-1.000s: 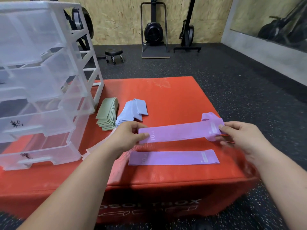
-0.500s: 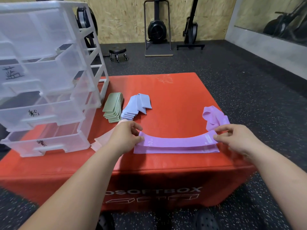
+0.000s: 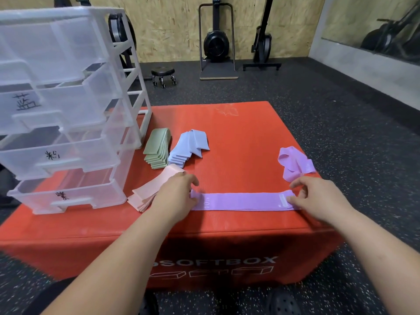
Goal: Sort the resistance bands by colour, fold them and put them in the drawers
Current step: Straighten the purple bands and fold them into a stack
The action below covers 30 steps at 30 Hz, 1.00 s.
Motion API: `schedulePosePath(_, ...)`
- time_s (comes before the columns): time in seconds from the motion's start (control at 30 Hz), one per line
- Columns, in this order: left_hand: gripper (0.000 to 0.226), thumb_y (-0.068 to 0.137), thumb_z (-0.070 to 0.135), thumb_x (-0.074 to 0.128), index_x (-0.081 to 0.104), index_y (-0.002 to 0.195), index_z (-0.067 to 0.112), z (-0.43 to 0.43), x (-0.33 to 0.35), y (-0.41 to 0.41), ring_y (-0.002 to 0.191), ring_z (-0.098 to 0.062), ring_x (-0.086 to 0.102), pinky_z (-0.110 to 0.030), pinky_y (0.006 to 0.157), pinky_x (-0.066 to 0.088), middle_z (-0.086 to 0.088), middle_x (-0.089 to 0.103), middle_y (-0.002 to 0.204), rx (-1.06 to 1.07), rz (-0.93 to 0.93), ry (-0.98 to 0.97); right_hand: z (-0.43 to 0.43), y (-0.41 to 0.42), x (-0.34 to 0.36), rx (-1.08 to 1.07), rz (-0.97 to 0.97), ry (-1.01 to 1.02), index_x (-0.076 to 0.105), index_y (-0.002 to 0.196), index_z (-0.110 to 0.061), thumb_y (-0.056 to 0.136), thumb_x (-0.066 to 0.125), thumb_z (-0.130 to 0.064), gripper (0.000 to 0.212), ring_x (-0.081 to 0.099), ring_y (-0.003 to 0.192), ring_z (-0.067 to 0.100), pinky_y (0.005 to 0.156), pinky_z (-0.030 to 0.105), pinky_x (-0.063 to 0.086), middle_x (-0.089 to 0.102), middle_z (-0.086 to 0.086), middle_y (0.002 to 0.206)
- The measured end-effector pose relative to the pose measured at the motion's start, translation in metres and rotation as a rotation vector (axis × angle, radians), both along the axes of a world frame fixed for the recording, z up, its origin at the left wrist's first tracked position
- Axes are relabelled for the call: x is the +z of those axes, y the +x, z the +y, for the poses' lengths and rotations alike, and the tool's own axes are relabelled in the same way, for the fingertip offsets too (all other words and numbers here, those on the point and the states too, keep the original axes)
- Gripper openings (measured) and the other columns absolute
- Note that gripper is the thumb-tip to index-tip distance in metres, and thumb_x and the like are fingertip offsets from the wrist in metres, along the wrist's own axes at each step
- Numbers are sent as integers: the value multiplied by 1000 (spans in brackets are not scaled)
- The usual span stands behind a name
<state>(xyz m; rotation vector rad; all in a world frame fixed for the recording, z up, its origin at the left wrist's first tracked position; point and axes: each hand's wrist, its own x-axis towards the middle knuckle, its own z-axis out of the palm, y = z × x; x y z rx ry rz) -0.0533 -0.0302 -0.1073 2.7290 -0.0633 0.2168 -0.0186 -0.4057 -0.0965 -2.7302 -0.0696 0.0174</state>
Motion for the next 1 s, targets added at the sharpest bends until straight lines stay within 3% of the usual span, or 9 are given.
schedulePosePath(0.07,40,81,29,81,69,119,30,3,2,1,90,-15,58,-35,78,53,7,58,103,-17,-7,4,-3,1,4,36,-10,-6,71,106,-34,76,85,-37,34,67,78,8,81,36,55,70,-16,71)
schedulePosePath(0.13,46,81,35,84,67,124,33,8,4,2,91,-10,55,-35,82,54,8,56,110,-58,22,-8,-9,3,8,106,-9,0,71,113,-38,71,89,-37,46,65,81,1,83,32,53,69,-18,89)
schedulePosePath(0.23,65,75,41,89,63,135,37,17,6,4,109,-11,54,-36,91,52,11,56,121,-184,99,33,-19,4,10,275,45,-7,66,124,-42,68,94,-36,62,60,99,-13,91,14,45,61,-24,122)
schedulePosePath(0.33,74,73,44,91,60,140,39,21,6,1,115,-9,52,-33,96,48,15,58,124,-250,159,79,-24,2,9,344,85,-31,65,129,-40,72,93,-30,65,51,99,-28,87,-2,33,60,-28,126)
schedulePosePath(0.53,62,79,37,90,64,135,36,22,6,0,111,-7,58,-24,87,44,16,64,121,-246,112,66,-22,3,7,313,62,-10,69,127,-37,73,94,-28,60,63,103,-7,95,17,47,68,-24,118)
schedulePosePath(0.7,62,76,42,89,65,133,39,22,5,2,121,-8,54,-30,96,48,16,62,121,-258,112,64,-22,3,8,316,76,-8,68,122,-41,71,94,-32,59,64,104,-7,96,17,48,67,-27,116)
schedulePosePath(0.83,61,78,49,88,65,134,37,19,4,4,112,-6,52,-30,96,48,16,58,118,-285,80,53,-26,4,12,316,103,66,69,119,-45,67,97,-34,60,62,102,-17,95,11,48,65,-32,117)
schedulePosePath(1.0,47,85,40,80,68,129,34,0,3,14,110,-12,57,-34,96,52,13,63,117,-280,2,31,-35,14,22,136,-85,118,75,102,-45,79,88,-30,30,67,86,-7,87,24,52,73,-27,98)
